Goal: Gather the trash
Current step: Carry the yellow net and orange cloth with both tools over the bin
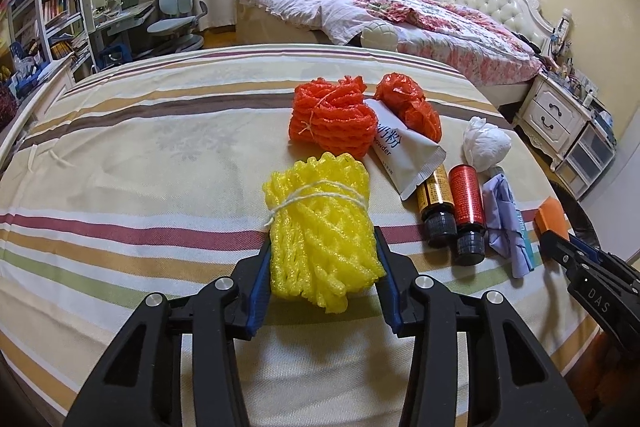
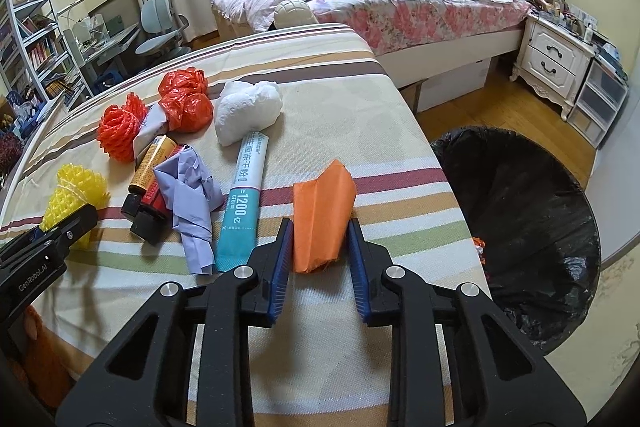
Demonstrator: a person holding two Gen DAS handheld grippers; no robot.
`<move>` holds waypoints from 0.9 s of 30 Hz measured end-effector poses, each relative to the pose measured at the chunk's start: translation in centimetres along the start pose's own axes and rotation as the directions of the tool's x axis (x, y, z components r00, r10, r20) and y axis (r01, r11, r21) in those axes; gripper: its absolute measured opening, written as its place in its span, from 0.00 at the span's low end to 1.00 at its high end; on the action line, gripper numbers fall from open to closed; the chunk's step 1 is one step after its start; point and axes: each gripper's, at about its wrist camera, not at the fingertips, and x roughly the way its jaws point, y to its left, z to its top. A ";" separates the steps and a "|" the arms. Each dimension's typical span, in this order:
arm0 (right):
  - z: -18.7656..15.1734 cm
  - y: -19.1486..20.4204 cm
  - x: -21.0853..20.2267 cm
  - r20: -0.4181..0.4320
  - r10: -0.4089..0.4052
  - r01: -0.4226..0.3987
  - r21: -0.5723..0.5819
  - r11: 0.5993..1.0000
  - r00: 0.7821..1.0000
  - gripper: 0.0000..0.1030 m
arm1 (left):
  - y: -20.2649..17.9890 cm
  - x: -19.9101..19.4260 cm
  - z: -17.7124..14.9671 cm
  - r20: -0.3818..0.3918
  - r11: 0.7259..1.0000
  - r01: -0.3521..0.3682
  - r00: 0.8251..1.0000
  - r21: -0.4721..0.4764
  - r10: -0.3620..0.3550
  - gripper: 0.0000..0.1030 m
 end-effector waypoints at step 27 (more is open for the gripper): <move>1.7 -9.7 -3.9 0.103 -0.168 0.155 0.121 0.980 0.980 0.26 | -13.8 -1.4 2.1 0.091 0.957 0.193 0.972 0.215 -0.217 0.43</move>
